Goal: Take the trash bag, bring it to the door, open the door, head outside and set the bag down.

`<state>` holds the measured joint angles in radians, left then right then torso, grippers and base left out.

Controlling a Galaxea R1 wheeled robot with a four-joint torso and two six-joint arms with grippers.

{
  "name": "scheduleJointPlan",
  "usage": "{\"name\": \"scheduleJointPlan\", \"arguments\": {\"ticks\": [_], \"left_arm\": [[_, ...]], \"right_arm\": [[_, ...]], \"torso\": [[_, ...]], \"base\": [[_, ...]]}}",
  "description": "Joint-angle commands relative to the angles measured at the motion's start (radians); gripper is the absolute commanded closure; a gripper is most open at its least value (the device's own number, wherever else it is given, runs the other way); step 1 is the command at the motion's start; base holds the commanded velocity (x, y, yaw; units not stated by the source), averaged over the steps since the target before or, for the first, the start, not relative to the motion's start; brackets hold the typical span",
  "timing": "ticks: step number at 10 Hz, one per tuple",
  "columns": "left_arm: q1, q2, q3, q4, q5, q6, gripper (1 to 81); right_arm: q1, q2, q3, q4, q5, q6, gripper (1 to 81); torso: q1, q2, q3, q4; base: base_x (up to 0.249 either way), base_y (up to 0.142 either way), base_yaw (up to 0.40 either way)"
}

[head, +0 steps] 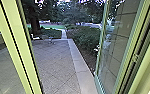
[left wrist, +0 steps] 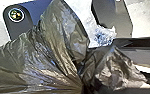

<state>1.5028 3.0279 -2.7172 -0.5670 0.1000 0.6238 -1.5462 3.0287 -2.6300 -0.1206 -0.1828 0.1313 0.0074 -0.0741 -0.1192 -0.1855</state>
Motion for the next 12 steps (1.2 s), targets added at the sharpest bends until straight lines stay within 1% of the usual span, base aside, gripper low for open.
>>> {"name": "scheduleJointPlan", "arguments": {"ticks": [1,12], "left_arm": [[-0.04,0.002,0.004,0.0,0.079,0.002,81.1],[-0.042,0.007,0.004,0.001,0.079,0.004,81.1]], "right_arm": [[0.036,0.009,-0.005,-0.002,-0.067,-0.002,1.0],[0.037,0.011,-0.011,0.004,-0.066,-0.001,1.0]], "torso": [[0.0,0.0,0.0,0.0],[0.0,0.0,0.0,0.0]], "base": [[0.0,-0.123,0.0],[0.0,-0.123,0.0]]}}
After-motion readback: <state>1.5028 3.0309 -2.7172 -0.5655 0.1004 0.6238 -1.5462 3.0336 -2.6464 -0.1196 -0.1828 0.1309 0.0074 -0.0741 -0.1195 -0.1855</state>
